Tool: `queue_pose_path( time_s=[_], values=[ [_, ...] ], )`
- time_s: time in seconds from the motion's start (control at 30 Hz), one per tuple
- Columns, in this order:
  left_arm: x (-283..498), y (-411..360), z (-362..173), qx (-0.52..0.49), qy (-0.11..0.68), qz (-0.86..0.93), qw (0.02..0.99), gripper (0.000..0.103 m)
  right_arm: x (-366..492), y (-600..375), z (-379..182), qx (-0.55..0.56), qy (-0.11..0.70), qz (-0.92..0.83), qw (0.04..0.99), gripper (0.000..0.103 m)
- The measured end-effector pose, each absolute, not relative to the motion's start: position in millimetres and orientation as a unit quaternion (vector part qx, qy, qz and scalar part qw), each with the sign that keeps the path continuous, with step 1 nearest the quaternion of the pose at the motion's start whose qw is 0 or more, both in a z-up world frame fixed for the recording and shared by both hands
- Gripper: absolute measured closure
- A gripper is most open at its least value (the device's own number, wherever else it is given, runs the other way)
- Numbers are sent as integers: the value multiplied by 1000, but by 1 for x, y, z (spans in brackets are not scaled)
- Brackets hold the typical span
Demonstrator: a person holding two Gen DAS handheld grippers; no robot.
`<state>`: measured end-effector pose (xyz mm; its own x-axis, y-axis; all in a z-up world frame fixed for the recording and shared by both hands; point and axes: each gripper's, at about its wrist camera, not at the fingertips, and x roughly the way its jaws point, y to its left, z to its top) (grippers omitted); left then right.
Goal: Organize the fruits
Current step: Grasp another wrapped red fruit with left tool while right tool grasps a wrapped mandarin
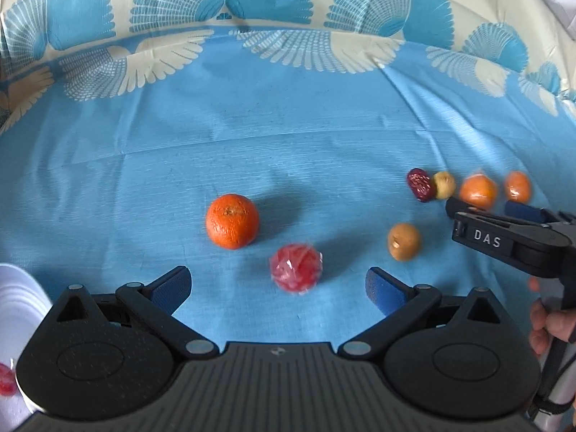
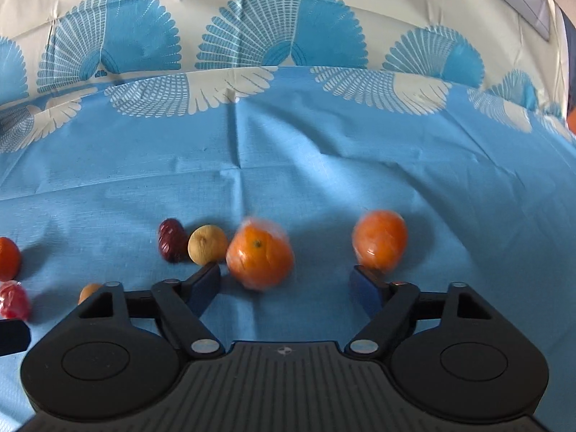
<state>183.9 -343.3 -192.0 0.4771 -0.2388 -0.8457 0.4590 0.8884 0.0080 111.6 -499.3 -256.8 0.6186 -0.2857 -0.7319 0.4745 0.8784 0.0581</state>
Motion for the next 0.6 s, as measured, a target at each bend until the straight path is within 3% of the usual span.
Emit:
queue_pose_path(
  time_s=[0.07, 0.1, 0.13, 0.17, 0.37, 0.6],
  values=[
    [189, -348, -197, 130, 472, -196, 849, 1, 117, -499, -259, 113, 376, -214, 894, 23],
    [189, -349, -196, 131, 469, -195, 851, 16, 118, -498, -259, 109, 371, -213, 897, 31],
    [189, -347, -193, 129, 466, -201, 852, 51, 118, -496, -257, 105, 366, -213, 900, 55],
    [188, -346, -191, 124, 471, -217, 846, 66, 117, -495, -255, 101, 365, -207, 902, 64],
    [158, -316, -163, 116, 465, -236, 845, 70, 82, -481, -225, 135, 361, -222, 896, 64],
    [106, -244, -100, 99, 456, -247, 849, 70, 12, -416, -150, 159, 306, -206, 916, 64]
  ],
)
